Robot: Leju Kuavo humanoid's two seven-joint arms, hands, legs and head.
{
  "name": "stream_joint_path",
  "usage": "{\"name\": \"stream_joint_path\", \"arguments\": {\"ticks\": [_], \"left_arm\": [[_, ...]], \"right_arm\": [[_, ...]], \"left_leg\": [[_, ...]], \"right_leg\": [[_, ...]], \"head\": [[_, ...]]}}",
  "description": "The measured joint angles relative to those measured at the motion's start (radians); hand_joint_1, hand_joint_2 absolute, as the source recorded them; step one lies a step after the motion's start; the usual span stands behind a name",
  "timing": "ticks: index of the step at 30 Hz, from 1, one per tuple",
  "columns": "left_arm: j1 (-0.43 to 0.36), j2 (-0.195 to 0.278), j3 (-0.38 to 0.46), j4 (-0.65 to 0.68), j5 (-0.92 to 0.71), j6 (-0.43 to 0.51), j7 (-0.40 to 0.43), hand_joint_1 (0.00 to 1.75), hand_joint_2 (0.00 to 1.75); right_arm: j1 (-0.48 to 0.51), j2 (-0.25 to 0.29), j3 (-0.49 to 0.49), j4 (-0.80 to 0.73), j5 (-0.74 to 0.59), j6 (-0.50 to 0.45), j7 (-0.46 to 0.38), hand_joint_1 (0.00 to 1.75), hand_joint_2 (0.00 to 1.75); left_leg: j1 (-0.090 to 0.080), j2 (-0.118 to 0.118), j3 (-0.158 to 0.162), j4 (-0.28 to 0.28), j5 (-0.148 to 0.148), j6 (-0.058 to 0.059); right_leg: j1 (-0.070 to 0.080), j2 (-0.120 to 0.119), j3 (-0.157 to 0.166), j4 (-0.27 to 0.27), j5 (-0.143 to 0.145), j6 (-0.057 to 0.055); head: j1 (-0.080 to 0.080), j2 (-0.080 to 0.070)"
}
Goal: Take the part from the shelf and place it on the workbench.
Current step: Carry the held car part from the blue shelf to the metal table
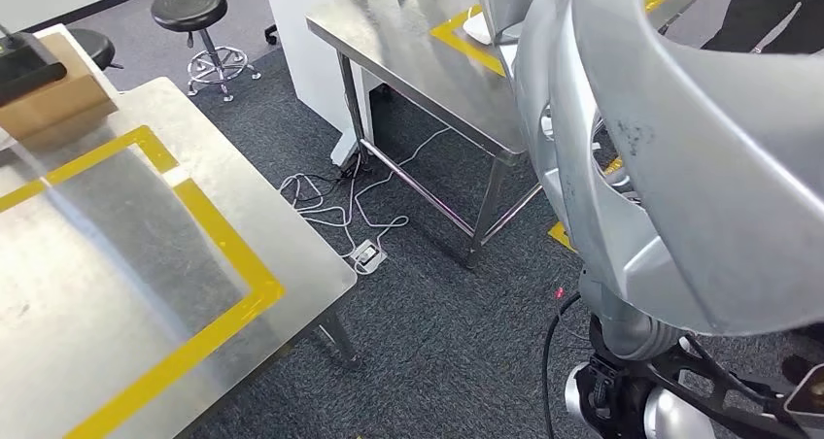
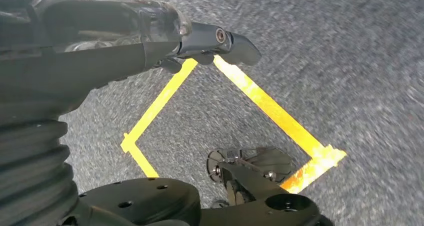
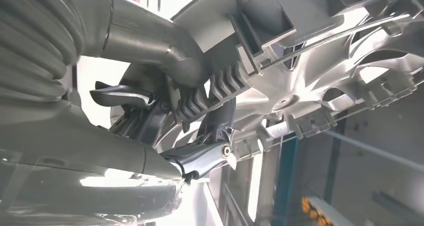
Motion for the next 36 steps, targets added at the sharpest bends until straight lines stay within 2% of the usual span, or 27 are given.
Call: {"name": "stream_joint_path", "arguments": {"ticks": [1, 2, 3, 4, 5, 7, 9, 11, 12, 13, 14, 15, 16, 18, 20, 22, 23, 24, 26, 27, 28, 29, 30, 31, 33, 35, 36], "left_arm": [[0.000, 0.001, 0.000, 0.000, 0.000, 0.000, -0.001, 0.00, 1.75], [-0.001, 0.001, 0.000, 0.000, 0.000, 0.000, -0.002, 0.00, 1.75], [-0.001, 0.002, 0.000, 0.000, -0.001, 0.000, -0.004, 0.00, 1.75], [-0.002, 0.002, 0.000, 0.000, -0.002, 0.000, -0.005, 0.00, 1.75], [-0.003, 0.002, 0.000, 0.000, -0.002, 0.000, -0.006, 0.00, 1.75], [-0.002, 0.003, 0.000, 0.000, -0.004, 0.000, -0.006, 0.00, 1.75], [-0.002, 0.005, 0.000, 0.000, -0.005, 0.000, -0.006, 0.00, 1.75], [-0.003, 0.007, -0.001, 0.000, -0.006, 0.000, -0.006, 0.00, 1.75], [-0.004, 0.007, -0.002, 0.000, -0.006, 0.000, -0.006, 0.00, 1.75], [-0.004, 0.007, -0.002, 0.000, -0.006, -0.001, -0.006, 0.00, 1.75], [-0.004, 0.008, -0.002, 0.000, -0.006, -0.001, -0.006, 0.00, 1.75], [-0.004, 0.008, -0.002, 0.000, -0.007, -0.002, -0.006, 0.00, 1.75], [-0.003, 0.008, -0.002, 0.000, -0.007, -0.002, -0.006, 0.00, 1.75], [-0.004, 0.006, -0.002, 0.000, -0.007, -0.003, -0.006, 0.00, 1.75], [-0.004, 0.003, -0.002, 0.000, -0.007, -0.003, -0.005, 0.00, 1.75], [-0.003, 0.000, -0.002, 0.000, -0.007, -0.003, -0.004, 0.00, 1.75], [-0.002, 0.000, -0.002, 0.000, -0.007, -0.003, -0.003, 0.00, 1.75], [-0.001, 0.001, -0.002, 0.000, -0.007, -0.003, -0.003, 0.00, 1.75], [-0.001, 0.001, -0.002, 0.000, -0.006, -0.003, -0.002, 0.00, 1.75], [-0.002, 0.001, -0.002, 0.000, -0.006, -0.003, -0.001, 0.00, 1.75], [-0.002, 0.001, -0.002, 0.000, -0.006, -0.003, 0.000, 0.00, 1.75], [-0.002, 0.001, -0.002, 0.000, -0.007, -0.003, 0.000, 0.00, 1.75], [-0.001, 0.002, -0.002, 0.000, -0.007, -0.003, 0.001, 0.00, 1.75], [0.000, 0.002, -0.002, 0.000, -0.007, -0.003, 0.001, 0.00, 1.75], [-0.001, 0.003, -0.002, 0.000, -0.008, -0.003, 0.001, 0.00, 1.75], [-0.002, 0.003, -0.002, 0.000, -0.009, -0.003, 0.000, 0.00, 1.75], [-0.002, 0.003, -0.002, 0.000, -0.009, -0.003, 0.000, 0.00, 1.75]], "right_arm": [[-0.001, 0.000, 0.000, 0.000, -0.003, 0.000, 0.000, 1.75, 1.75], [-0.002, 0.000, 0.000, 0.000, -0.005, 0.001, 0.000, 1.75, 1.75], [-0.003, 0.000, 0.000, 0.000, -0.006, 0.003, 0.000, 1.75, 1.75], [-0.004, 0.000, 0.000, 0.000, -0.007, 0.004, -0.001, 1.75, 1.75], [-0.005, 0.000, 0.000, 0.000, -0.007, 0.006, -0.001, 1.75, 1.75], [-0.005, 0.000, 0.001, 0.000, -0.007, 0.010, -0.003, 1.75, 1.75], [-0.005, 0.001, 0.000, 0.000, -0.007, 0.012, -0.004, 1.75, 1.75], [-0.004, 0.001, 0.000, 0.000, -0.007, 0.012, -0.004, 1.75, 1.75], [-0.003, 0.001, 0.000, 0.000, -0.007, 0.012, -0.004, 1.75, 1.75], [-0.001, 0.001, 0.000, 0.001, -0.007, 0.012, -0.004, 1.75, 1.75], [0.000, 0.001, 0.001, 0.001, -0.007, 0.012, -0.004, 1.75, 1.75], [0.001, 0.001, 0.001, 0.001, -0.007, 0.012, -0.004, 1.75, 1.75], [0.001, 0.001, 0.001, 0.001, -0.007, 0.012, -0.004, 1.75, 1.75], [0.000, 0.001, 0.000, 0.001, -0.007, 0.012, -0.004, 1.75, 1.75], [-0.003, 0.002, 0.000, 0.000, -0.007, 0.013, -0.004, 1.75, 1.75], [-0.007, 0.002, 0.001, 0.000, -0.007, 0.014, -0.005, 1.75, 1.75], [-0.008, 0.002, 0.001, 0.000, -0.008, 0.015, -0.004, 1.75, 1.75], [-0.010, 0.003, 0.001, 0.001, -0.009, 0.016, -0.004, 1.75, 1.75], [-0.012, 0.004, 0.001, 0.003, -0.012, 0.017, -0.004, 1.75, 1.75], [-0.013, 0.004, 0.001, 0.005, -0.013, 0.018, -0.005, 1.75, 1.75], [-0.013, 0.004, 0.002, 0.007, -0.014, 0.019, -0.005, 1.75, 1.75], [-0.013, 0.005, 0.002, 0.009, -0.015, 0.019, -0.005, 1.75, 1.75], [-0.013, 0.005, 0.002, 0.011, -0.016, 0.020, -0.005, 1.75, 1.75], [-0.013, 0.006, 0.002, 0.013, -0.018, 0.020, -0.005, 1.75, 1.75], [-0.014, 0.006, 0.002, 0.016, -0.020, 0.020, -0.004, 1.75, 1.75], [-0.016, 0.007, 0.002, 0.017, -0.022, 0.021, -0.004, 1.75, 1.75], [-0.016, 0.007, 0.002, 0.018, -0.022, 0.023, -0.004, 1.75, 1.75]], "left_leg": [[0.001, 0.016, 0.036, -0.061, 0.031, -0.002], [-0.003, 0.044, 0.071, -0.121, 0.052, -0.002], [-0.007, 0.065, 0.096, -0.167, 0.064, 0.002], [-0.011, 0.081, 0.110, -0.194, 0.068, 0.009], [-0.016, 0.083, 0.110, -0.200, 0.064, 0.016], [-0.017, 0.055, 0.106, -0.201, 0.066, 0.032], [-0.017, 0.025, 0.105, -0.203, 0.069, 0.044], [-0.019, -0.003, 0.106, -0.204, 0.072, 0.050], [-0.022, -0.018, 0.106, -0.204, 0.072, 0.052], [-0.025, -0.033, 0.107, -0.204, 0.073, 0.053], [-0.028, -0.049, 0.108, -0.203, 0.073, 0.054], [-0.030, -0.064, 0.110, -0.203, 0.073, 0.054], [-0.032, -0.079, 0.114, -0.203, 0.074, 0.054], [-0.031, -0.102, 0.116, -0.204, 0.074, 0.054], [-0.027, -0.119, 0.111, -0.205, 0.077, 0.050], [-0.026, -0.136, 0.103, -0.208, 0.083, 0.041], [-0.029, -0.122, 0.100, -0.206, 0.081, 0.038], [-0.031, -0.094, 0.092, -0.194, 0.069, 0.034], [-0.031, -0.026, 0.052, -0.110, 0.015, 0.023], [-0.025, -0.013, 0.021, -0.047, -0.016, 0.016], [-0.019, -0.010, -0.007, 0.009, -0.037, 0.008], [-0.013, -0.010, -0.024, 0.041, -0.042, 0.001], [-0.008, -0.007, -0.021, 0.035, -0.028, -0.006], [-0.004, 0.002, 0.003, -0.008, 0.002, -0.011], [-0.005, 0.058, 0.074, -0.137, 0.058, -0.016], [-0.013, 0.098, 0.108, -0.205, 0.075, -0.001], [-0.018, 0.093, 0.107, -0.208, 0.072, 0.010]], "right_leg": [[-0.001, -0.013, 0.002, 0.002, -0.003, 0.005], [0.001, -0.024, 0.003, 0.004, -0.007, 0.010], [0.003, -0.033, 0.004, 0.008, -0.011, 0.017], [0.005, -0.043, 0.006, 0.010, -0.014, 0.022], [0.007, -0.052, 0.007, 0.011, -0.017, 0.026], [0.003, -0.068, 0.011, 0.012, -0.023, 0.034], [-0.003, -0.034, -0.001, 0.049, -0.056, 0.042], [-0.005, 0.023, -0.048, 0.159, -0.116, 0.042], [-0.003, 0.037, -0.081, 0.226, -0.142, 0.039], [-0.001, 0.044, -0.107, 0.274, -0.152, 0.034], [0.002, 0.049, -0.121, 0.291, -0.143, 0.028], [0.005, 0.053, -0.119, 0.272, -0.115, 0.021], [0.009, 0.062, -0.101, 0.220, -0.075, 0.012], [0.017, 0.101, -0.058, 0.104, -0.008, -0.004], [0.021, 0.125, -0.037, 0.048, 0.009, -0.014], [0.022, 0.108, -0.029, 0.027, 0.007, -0.018], [0.020, 0.096, -0.023, 0.013, 0.010, -0.018], [0.018, 0.083, -0.016, -0.002, 0.014, -0.019], [0.014, 0.056, -0.006, -0.019, 0.022, -0.019], [0.014, 0.042, -0.005, -0.021, 0.022, -0.019], [0.013, 0.027, -0.005, -0.020, 0.021, -0.018], [0.011, 0.012, -0.005, -0.019, 0.019, -0.016], [0.010, -0.003, -0.004, -0.017, 0.017, -0.013], [0.007, -0.017, -0.004, -0.014, 0.014, -0.008], [0.007, -0.040, -0.002, -0.004, 0.003, 0.005], [0.010, -0.057, 0.000, 0.005, -0.006, 0.018], [0.011, -0.067, 0.001, 0.006, -0.008, 0.022]], "head": [[-0.002, 0.000], [-0.005, 0.000], [-0.007, 0.000], [-0.007, 0.000], [-0.006, 0.000], [-0.001, 0.000], [0.004, 0.000], [0.014, 0.000], [0.019, 0.000], [0.023, 0.000], [0.027, 0.000], [0.029, 0.000], [0.031, 0.000], [0.032, 0.000], [0.037, 0.000], [0.042, 0.000], [0.043, 0.000], [0.039, 0.000], [0.029, 0.000], [0.023, 0.000], [0.018, 0.000], [0.013, 0.000], [0.008, 0.000], [0.004, 0.000], [-0.003, 0.000], [-0.005, 0.000], [-0.003, 0.000]]}}
